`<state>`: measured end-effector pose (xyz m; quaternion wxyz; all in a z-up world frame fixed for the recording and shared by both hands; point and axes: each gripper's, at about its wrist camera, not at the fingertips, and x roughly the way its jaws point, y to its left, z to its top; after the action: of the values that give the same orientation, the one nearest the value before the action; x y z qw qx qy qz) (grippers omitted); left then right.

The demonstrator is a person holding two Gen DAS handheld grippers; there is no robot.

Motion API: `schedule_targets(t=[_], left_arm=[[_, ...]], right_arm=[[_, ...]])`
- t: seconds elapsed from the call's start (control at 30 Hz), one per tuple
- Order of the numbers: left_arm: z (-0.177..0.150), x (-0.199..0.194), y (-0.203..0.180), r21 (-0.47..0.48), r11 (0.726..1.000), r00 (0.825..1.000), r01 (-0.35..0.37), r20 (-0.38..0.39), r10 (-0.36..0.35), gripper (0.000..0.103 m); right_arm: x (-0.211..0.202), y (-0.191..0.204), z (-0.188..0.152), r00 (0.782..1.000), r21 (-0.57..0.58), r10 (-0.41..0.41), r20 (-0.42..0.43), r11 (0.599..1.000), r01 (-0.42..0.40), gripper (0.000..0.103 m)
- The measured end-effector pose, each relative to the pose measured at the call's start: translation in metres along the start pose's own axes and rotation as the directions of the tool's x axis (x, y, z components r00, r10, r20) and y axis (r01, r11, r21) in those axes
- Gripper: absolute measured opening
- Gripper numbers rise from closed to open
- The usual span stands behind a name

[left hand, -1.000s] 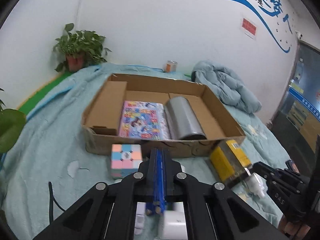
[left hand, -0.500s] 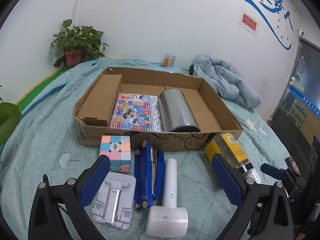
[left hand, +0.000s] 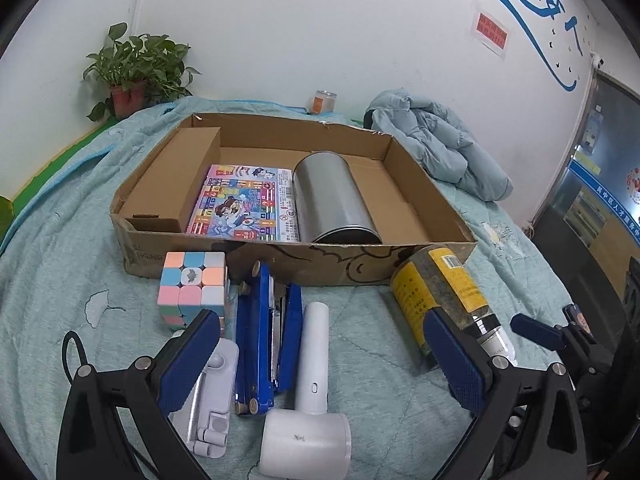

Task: Organize rigid objects
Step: 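Grasp the yellow-labelled jar with the left tool, then lift the yellow-labelled jar toward the cardboard box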

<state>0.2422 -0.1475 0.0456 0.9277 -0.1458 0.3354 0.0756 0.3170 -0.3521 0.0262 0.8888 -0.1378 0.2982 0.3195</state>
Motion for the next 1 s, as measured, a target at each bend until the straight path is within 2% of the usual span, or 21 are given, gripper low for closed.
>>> schedule_targets(t=[0.07, 0.13, 0.23, 0.3, 0.37, 0.47, 0.53, 0.57, 0.6, 0.77, 0.83, 0.9, 0.97, 1.0], left_arm=[[0.002, 0.005, 0.002, -0.009, 0.999, 0.999, 0.045, -0.03, -0.045, 0.102], [0.005, 0.01, 0.005, -0.045, 0.992, 0.991, 0.12, -0.05, -0.123, 0.102], [0.013, 0.02, 0.003, -0.09, 0.974, 0.974, 0.207, -0.078, -0.214, 0.102], [0.02, 0.029, -0.003, -0.097, 0.957, 0.954, 0.272, -0.1, -0.281, 0.102], [0.026, 0.04, -0.011, -0.105, 0.946, 0.938, 0.306, -0.133, -0.319, 0.102], [0.032, 0.064, -0.025, -0.127, 0.926, 0.904, 0.355, -0.206, -0.375, 0.101], [0.034, 0.076, -0.033, -0.141, 0.911, 0.88, 0.386, -0.241, -0.41, 0.096], [0.035, 0.082, -0.035, -0.164, 0.907, 0.872, 0.389, -0.251, -0.419, 0.089], [0.035, 0.086, -0.037, -0.178, 0.905, 0.869, 0.386, -0.26, -0.422, 0.087], [0.034, 0.111, -0.053, -0.195, 0.896, 0.84, 0.398, -0.315, -0.442, 0.087], [0.032, 0.122, -0.059, -0.191, 0.899, 0.829, 0.395, -0.347, -0.438, 0.087], [0.028, 0.129, -0.064, -0.155, 0.921, 0.841, 0.358, -0.376, -0.39, 0.086], [0.023, 0.135, -0.066, -0.148, 0.928, 0.835, 0.342, -0.406, -0.372, 0.079], [0.022, 0.137, -0.066, -0.152, 0.926, 0.833, 0.344, -0.407, -0.376, 0.079]], right_arm=[[-0.005, -0.004, 0.002, 0.999, -0.009, 0.005, 0.031, 1.0, -0.005, 0.102], [-0.009, -0.016, 0.005, 0.998, 0.025, 0.026, 0.054, 0.999, -0.027, 0.102], [-0.001, -0.046, 0.012, 0.999, 0.109, 0.054, 0.009, 0.993, -0.054, 0.1], [0.005, -0.055, 0.014, 0.998, 0.113, 0.059, -0.028, 0.992, -0.056, 0.097], [0.013, -0.059, 0.016, 0.994, 0.113, 0.092, -0.063, 0.99, -0.084, 0.097], [0.031, -0.062, 0.02, 0.982, 0.159, 0.139, -0.126, 0.98, -0.118, 0.093], [0.04, -0.062, 0.024, 0.981, 0.171, 0.128, -0.148, 0.98, -0.102, 0.08], [0.042, -0.062, 0.023, 0.982, 0.171, 0.112, -0.155, 0.982, -0.085, 0.076], [0.045, -0.061, 0.024, 0.983, 0.16, 0.077, -0.165, 0.986, -0.051, 0.07], [0.043, -0.046, 0.021, 0.983, 0.106, 0.03, -0.183, 0.994, -0.011, 0.07], [0.039, -0.043, 0.016, 0.98, 0.12, 0.062, -0.19, 0.992, -0.04, 0.07], [0.035, -0.044, 0.01, 0.973, 0.147, 0.118, -0.199, 0.985, -0.09, 0.07], [0.032, -0.048, 0.006, 0.969, 0.172, 0.146, -0.201, 0.979, -0.112, 0.07], [0.031, -0.053, 0.003, 0.964, 0.202, 0.168, -0.204, 0.971, -0.127, 0.07]])
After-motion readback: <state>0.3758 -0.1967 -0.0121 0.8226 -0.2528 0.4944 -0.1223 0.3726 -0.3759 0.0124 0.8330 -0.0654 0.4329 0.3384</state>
